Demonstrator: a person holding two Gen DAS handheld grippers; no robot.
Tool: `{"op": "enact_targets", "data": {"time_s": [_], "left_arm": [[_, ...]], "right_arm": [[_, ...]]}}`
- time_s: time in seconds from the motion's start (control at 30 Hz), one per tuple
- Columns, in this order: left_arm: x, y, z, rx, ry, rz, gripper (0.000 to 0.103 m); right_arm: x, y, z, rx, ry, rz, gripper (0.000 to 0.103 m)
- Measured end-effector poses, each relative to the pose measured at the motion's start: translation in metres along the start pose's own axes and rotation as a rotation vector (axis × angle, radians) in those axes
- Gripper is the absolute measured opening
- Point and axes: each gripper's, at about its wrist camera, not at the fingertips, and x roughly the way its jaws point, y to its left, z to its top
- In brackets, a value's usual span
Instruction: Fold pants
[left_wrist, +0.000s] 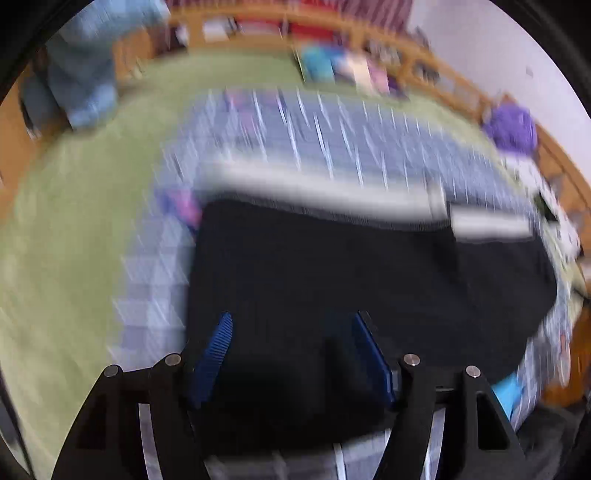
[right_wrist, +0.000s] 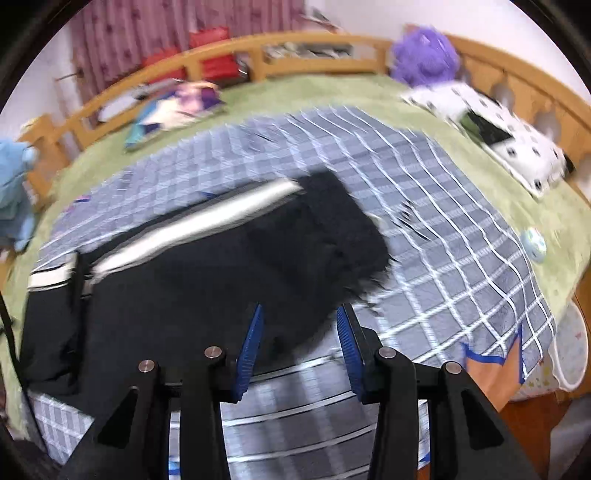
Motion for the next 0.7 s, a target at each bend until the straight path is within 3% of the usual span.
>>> {"op": "enact_targets", "data": {"time_s": [0.03, 0.1, 0.13, 0.2, 0.27, 0.43, 0.47, 0.5, 0.57, 0.7], "left_arm": [[0.006, -0.006, -0.016, 0.014, 0.008, 0.036, 0.063], [-0.006, -0.02, -0.031, 0.074, -0.066, 0.092, 0.065], [-0.014, -0.025, -0.032, 0.091, -0.065, 0.084, 0.065], [-0.03, -0.02, -0.032, 0.046, -0.075, -0.002, 0.065], [-0.042, -0.011, -0.033, 0.003, -0.082, -0.011, 0.065], [-0.061, 0.023, -0.045, -0.083, -0.091, -0.026, 0.065], [-0.064, 0.022, -0.052, -0.09, -0.092, -0.024, 0.065], [-0.066, 0.027, -0.054, -0.096, -0.095, -0.021, 0.065], [-0.072, 0.033, -0.058, -0.095, -0.104, -0.018, 0.065], [-0.077, 0.044, -0.058, -0.109, -0.121, -0.015, 0.065]], "right_arm": [[-0.006, 0.012, -0.005, -0.02, -0.004, 0.032, 0.041], [-0.01, 0.049, -0.012, -0.068, -0.006, 0.114, 0.041], [-0.01, 0.067, -0.016, -0.089, -0.006, 0.154, 0.041], [-0.005, 0.107, -0.027, -0.128, 0.013, 0.238, 0.041], [0.006, 0.152, -0.04, -0.156, 0.046, 0.344, 0.041], [0.04, 0.228, -0.065, -0.203, 0.105, 0.405, 0.041], [0.047, 0.234, -0.069, -0.201, 0.118, 0.403, 0.028], [0.052, 0.238, -0.072, -0.198, 0.134, 0.409, 0.007], [0.043, 0.24, -0.074, -0.198, 0.114, 0.422, 0.006], [-0.004, 0.22, -0.074, -0.162, 0.029, 0.554, 0.006]]}}
